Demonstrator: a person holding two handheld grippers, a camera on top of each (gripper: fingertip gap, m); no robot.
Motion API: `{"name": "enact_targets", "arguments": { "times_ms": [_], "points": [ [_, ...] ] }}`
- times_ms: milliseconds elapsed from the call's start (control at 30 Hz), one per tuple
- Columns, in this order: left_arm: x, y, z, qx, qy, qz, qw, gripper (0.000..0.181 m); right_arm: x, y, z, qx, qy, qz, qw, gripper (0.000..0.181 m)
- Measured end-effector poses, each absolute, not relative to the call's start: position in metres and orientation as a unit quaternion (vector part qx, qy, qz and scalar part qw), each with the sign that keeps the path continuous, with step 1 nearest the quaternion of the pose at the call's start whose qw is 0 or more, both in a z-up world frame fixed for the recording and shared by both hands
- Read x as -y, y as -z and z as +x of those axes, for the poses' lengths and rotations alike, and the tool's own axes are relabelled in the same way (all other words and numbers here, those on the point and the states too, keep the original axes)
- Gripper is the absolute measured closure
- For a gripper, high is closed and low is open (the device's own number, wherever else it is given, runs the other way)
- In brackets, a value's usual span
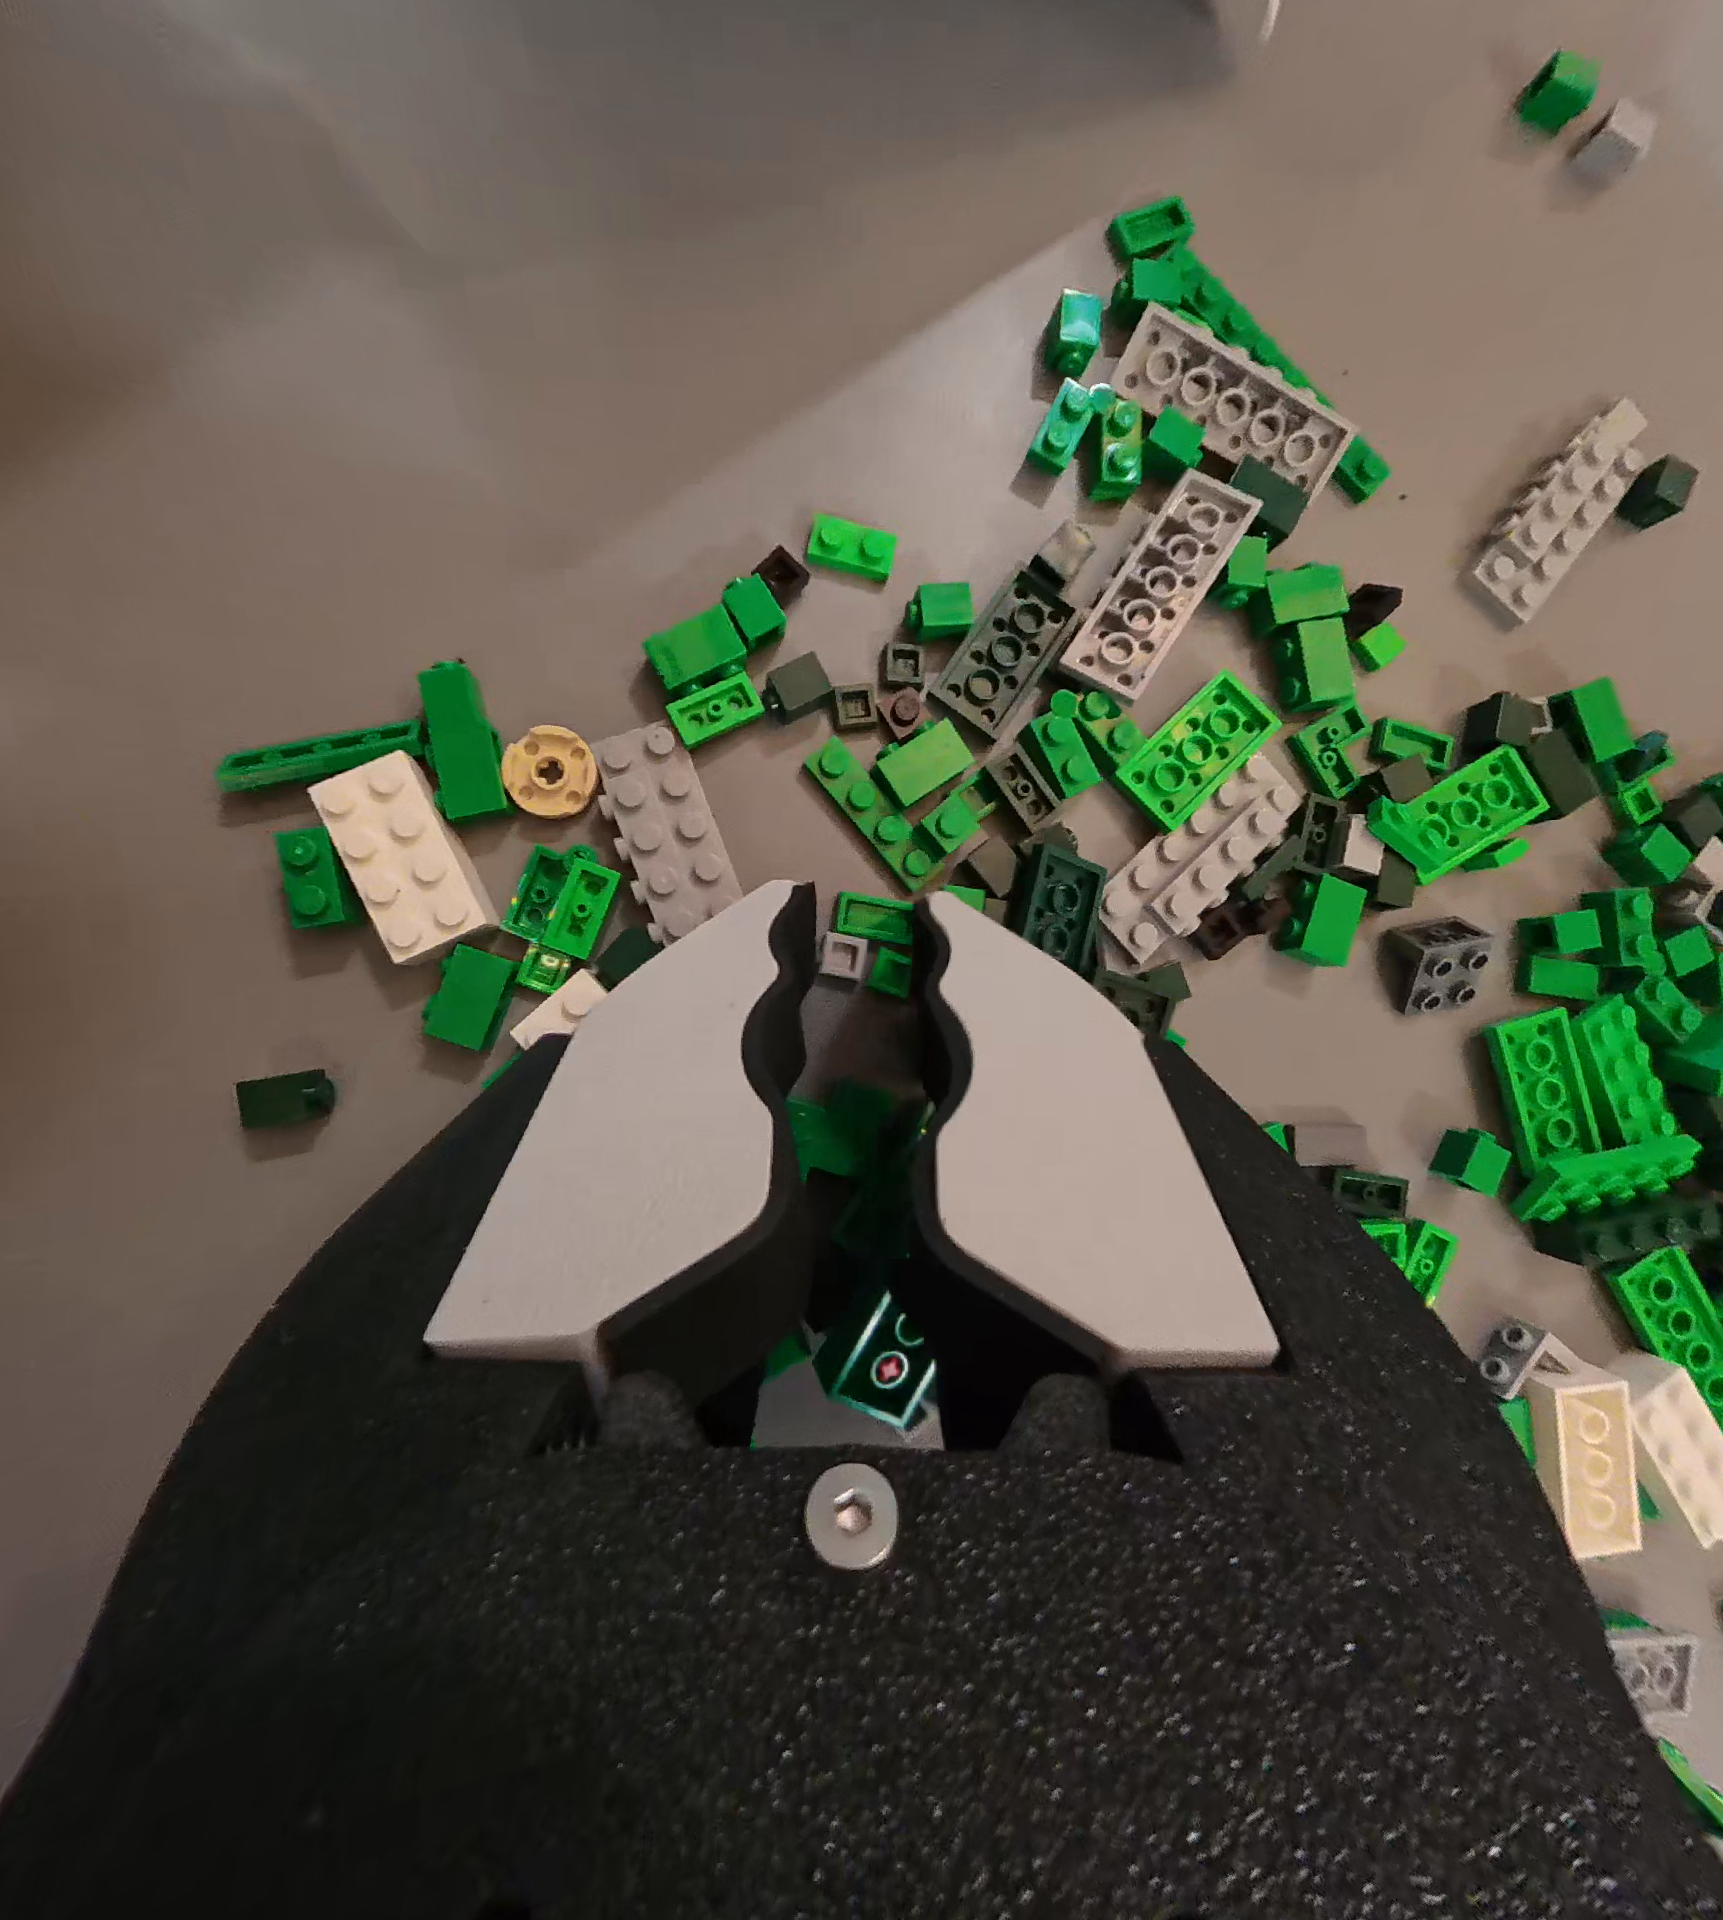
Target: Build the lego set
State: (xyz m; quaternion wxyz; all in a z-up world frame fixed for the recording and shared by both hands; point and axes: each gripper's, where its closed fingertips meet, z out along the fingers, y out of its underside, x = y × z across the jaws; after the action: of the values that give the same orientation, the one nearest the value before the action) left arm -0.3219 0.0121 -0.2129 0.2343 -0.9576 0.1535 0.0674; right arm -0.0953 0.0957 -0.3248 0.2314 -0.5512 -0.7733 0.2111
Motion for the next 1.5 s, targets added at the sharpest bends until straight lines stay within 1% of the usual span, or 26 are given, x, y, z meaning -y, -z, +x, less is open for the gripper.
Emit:
{"name": "enact_targets", "arguments": {
  "times_ms": [33, 267, 433, 533, 667, 1133, 1167, 1200, 1300, 1367, 1433, 1500],
  "points": [
    [-0.012, 0.213, -0.322, -0.154, -0.067, -0.958, 0.234, 0.181, -0.096, 0.325, -0.095, 0.772, -0.214, -0.552, 0.229, 0.163],
    [-0.011, 0.212, -0.322, -0.156, -0.064, -0.957, 0.236, 0.181, -0.101, 0.326, -0.093, 0.768, -0.231, -0.564, 0.198, 0.162],
    [-0.010, 0.212, -0.321, -0.157, -0.063, -0.957, 0.236, 0.181, -0.100, 0.328, -0.089, 0.787, -0.218, -0.549, 0.179, 0.162],
    [-0.010, 0.212, -0.321, -0.158, -0.063, -0.957, 0.237, 0.181, -0.090, 0.328, -0.083, 0.807, -0.220, -0.527, 0.153, 0.157],
    [-0.010, 0.212, -0.321, -0.159, -0.062, -0.957, 0.237, 0.181, -0.096, 0.321, -0.091, 0.794, -0.223, -0.536, 0.182, 0.159],
    [-0.011, 0.211, -0.315, -0.170, -0.059, -0.954, 0.238, 0.181, -0.099, 0.330, -0.094, 0.806, -0.188, -0.532, 0.176, 0.166],
    [-0.011, 0.211, -0.314, -0.171, -0.059, -0.954, 0.238, 0.181, -0.100, 0.327, -0.095, 0.809, -0.184, -0.528, 0.185, 0.171],
    [-0.011, 0.211, -0.314, -0.171, -0.060, -0.954, 0.238, 0.181, -0.099, 0.322, -0.098, 0.810, -0.184, -0.520, 0.198, 0.181],
    [-0.013, 0.210, -0.311, -0.175, -0.061, -0.953, 0.240, 0.181, -0.087, 0.297, -0.114, 0.811, -0.206, -0.489, 0.245, 0.181],
    [-0.015, 0.211, -0.309, -0.179, -0.062, -0.953, 0.238, 0.181, -0.085, 0.290, -0.117, 0.826, -0.182, -0.469, 0.255, 0.179],
    [-0.015, 0.212, -0.306, -0.184, -0.061, -0.953, 0.235, 0.181, -0.084, 0.297, -0.114, 0.846, -0.153, -0.458, 0.224, 0.175],
    [-0.015, 0.212, -0.305, -0.187, -0.062, -0.952, 0.234, 0.181, -0.081, 0.310, -0.106, 0.860, -0.146, -0.458, 0.172, 0.173]
  ]
}}
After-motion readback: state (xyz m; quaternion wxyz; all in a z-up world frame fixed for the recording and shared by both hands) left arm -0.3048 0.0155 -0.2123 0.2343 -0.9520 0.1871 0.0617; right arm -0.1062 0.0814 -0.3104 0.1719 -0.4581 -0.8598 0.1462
